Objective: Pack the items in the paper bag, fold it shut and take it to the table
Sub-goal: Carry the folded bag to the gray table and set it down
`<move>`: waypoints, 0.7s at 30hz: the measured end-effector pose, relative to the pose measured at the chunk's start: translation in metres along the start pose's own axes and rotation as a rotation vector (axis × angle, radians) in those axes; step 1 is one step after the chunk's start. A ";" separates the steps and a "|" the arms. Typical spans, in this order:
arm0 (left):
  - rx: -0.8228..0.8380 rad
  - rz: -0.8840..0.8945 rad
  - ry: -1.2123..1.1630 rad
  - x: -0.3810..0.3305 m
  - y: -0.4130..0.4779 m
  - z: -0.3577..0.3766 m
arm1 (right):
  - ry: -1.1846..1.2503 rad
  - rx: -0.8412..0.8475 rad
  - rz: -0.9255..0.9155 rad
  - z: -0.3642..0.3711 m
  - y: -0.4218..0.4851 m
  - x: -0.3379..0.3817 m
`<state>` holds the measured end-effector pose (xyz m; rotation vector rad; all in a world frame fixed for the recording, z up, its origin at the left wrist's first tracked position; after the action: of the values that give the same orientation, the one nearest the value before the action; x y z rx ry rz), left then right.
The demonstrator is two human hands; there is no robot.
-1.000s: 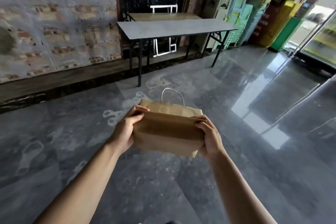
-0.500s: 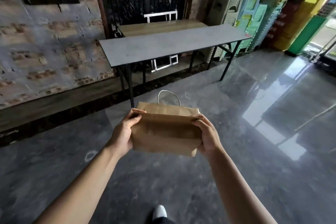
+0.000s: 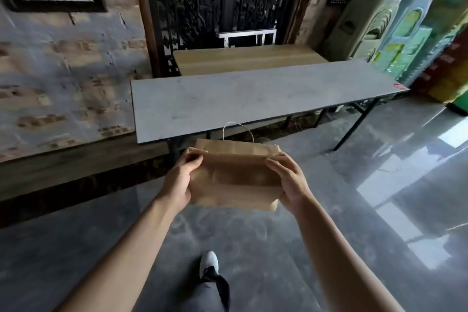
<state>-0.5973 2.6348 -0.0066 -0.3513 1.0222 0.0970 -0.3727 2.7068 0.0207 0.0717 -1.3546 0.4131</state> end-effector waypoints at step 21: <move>-0.368 -0.005 0.151 -0.079 0.483 0.037 | -0.078 0.254 0.251 -0.026 0.575 0.039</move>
<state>-0.7253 3.1070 -0.0389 -0.7050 1.1533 0.2587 -0.5315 3.2560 -0.0550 0.1294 -1.3870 0.8000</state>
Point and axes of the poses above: each hand's wrist, its own y-axis towards the middle knuckle, its own z-axis out of the palm, x = y × z, the point moved 2 cm from there along y, towards the middle knuckle, and after that the axes turned 4 degrees about x, right-handed, at the moved point
